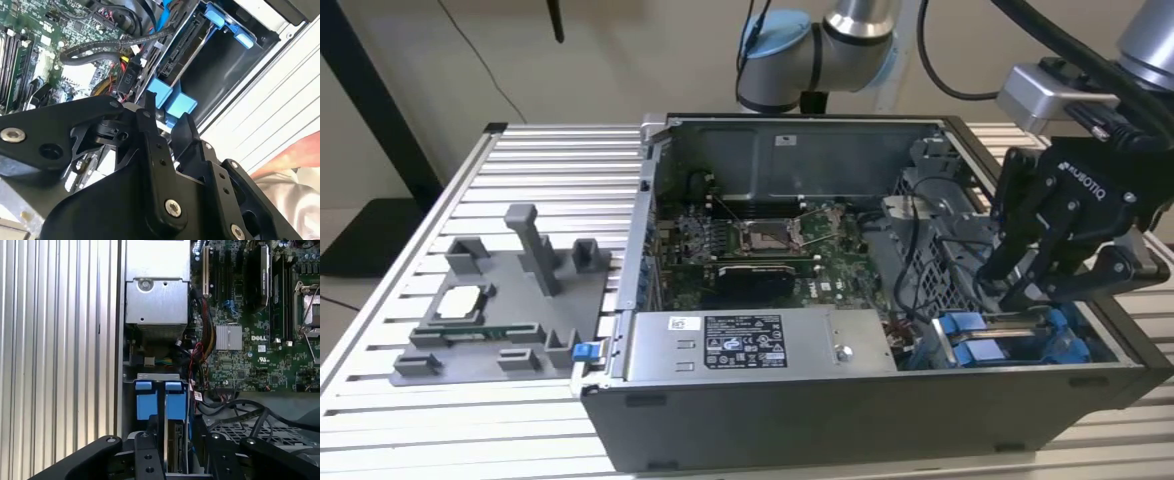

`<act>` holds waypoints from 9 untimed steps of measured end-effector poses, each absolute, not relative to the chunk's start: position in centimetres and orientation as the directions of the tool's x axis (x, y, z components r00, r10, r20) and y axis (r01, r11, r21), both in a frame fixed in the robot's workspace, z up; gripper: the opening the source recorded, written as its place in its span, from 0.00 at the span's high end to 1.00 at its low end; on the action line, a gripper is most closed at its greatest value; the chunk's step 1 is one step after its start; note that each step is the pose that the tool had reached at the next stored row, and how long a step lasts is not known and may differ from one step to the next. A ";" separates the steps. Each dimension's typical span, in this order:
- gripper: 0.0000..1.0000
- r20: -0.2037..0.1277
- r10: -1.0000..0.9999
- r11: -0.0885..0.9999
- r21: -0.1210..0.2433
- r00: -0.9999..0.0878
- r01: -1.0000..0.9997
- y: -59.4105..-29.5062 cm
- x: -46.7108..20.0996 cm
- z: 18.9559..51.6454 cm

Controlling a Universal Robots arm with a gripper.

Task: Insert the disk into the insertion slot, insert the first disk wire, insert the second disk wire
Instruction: 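Insert the disk into the insertion slot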

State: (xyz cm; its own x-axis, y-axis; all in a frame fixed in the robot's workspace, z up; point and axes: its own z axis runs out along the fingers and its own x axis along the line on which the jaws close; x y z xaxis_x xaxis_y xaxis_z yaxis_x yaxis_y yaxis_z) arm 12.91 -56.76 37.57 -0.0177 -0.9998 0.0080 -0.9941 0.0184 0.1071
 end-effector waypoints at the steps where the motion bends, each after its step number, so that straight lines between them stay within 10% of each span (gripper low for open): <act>1: 0.00 0.006 -1.000 0.018 0.107 -0.018 -0.994 -56.8 12.9 37.6; 9: 0.00 -0.104 -0.995 0.005 0.099 -0.015 -0.995 -56.7 12.8 37.6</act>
State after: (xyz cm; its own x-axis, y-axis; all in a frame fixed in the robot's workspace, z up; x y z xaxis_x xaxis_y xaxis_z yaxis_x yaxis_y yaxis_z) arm 12.81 -56.74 37.61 -0.0153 -0.9945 -0.1036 -0.9951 0.0050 0.0985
